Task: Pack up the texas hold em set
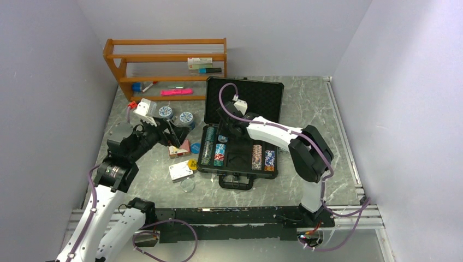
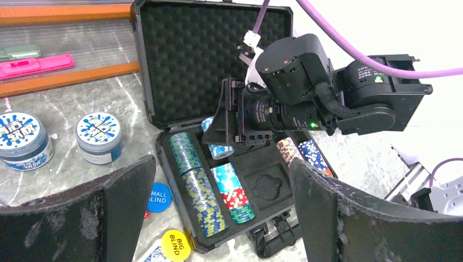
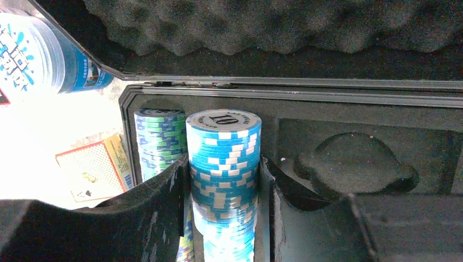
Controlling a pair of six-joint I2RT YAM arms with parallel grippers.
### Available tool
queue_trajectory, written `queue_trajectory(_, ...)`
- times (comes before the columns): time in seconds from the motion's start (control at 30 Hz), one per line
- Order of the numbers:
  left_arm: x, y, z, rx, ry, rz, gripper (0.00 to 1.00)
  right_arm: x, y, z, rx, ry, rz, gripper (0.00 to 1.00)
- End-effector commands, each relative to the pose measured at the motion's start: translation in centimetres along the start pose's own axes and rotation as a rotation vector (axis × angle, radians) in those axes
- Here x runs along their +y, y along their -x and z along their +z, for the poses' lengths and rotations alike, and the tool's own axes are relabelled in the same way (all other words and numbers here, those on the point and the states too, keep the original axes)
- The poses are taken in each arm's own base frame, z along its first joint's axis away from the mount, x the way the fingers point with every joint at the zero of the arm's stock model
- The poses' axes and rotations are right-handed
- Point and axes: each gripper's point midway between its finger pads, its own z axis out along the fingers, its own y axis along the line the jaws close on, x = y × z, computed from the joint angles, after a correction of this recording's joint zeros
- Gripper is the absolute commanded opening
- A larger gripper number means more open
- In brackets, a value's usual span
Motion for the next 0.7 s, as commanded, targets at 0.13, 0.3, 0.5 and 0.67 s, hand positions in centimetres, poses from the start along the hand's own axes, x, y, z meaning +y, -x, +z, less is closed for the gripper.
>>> queue_trajectory(0.13, -0.2, 0.7, -0.2, -0.034, -0.012, 0.039, 0.96, 2.2, 0.4, -0.2, 0.038, 0.064, 0.055, 0.00)
queue_trajectory(0.3, 0.2, 0.6, -0.1, -0.030, 0.006, 0.035, 0.96, 1.8, -0.9, 0.3, 0.099, 0.062, 0.048, 0.01)
queue_trajectory(0.5, 0.7, 0.5, 0.0, -0.027, 0.031, 0.032, 0.96, 2.1, -1.3, 0.3, 0.119, 0.082, 0.038, 0.09)
queue_trajectory(0.67, 0.9, 0.3, 0.2, -0.020, 0.040, 0.027, 0.96, 2.3, -1.1, 0.0, 0.114, 0.097, 0.022, 0.23)
